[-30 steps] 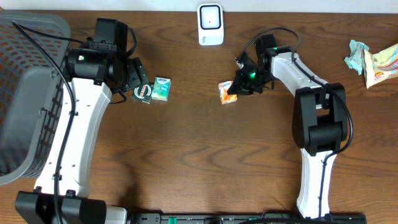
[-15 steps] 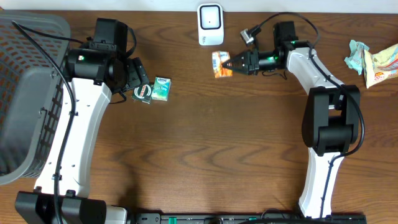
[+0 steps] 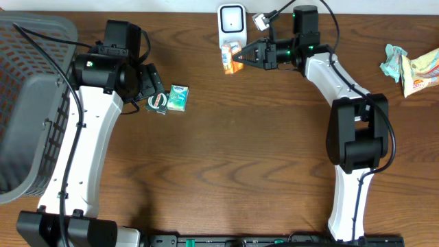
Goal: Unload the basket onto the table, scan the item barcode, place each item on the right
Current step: 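Carry the orange box up and hold it at the scanner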
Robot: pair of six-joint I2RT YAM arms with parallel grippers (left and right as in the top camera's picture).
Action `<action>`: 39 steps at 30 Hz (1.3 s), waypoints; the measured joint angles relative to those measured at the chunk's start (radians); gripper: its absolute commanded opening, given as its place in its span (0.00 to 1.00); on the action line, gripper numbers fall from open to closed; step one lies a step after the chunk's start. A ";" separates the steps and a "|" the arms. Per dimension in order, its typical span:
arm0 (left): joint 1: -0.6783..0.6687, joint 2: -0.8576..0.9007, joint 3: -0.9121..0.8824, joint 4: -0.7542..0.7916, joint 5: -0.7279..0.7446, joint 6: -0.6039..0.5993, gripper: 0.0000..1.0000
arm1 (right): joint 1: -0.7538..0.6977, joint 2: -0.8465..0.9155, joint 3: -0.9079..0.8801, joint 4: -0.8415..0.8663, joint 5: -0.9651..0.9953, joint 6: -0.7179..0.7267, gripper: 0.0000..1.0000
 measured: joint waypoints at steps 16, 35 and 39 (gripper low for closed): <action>0.000 0.000 0.000 0.000 0.000 0.000 0.98 | 0.140 -0.001 0.005 -0.244 0.623 0.071 0.01; 0.000 0.000 0.000 -0.001 0.000 0.000 0.98 | 0.277 -0.002 0.069 0.182 1.843 -0.735 0.01; 0.000 0.000 0.000 0.000 0.000 0.000 0.98 | 0.267 -0.002 0.069 0.289 1.733 -0.859 0.01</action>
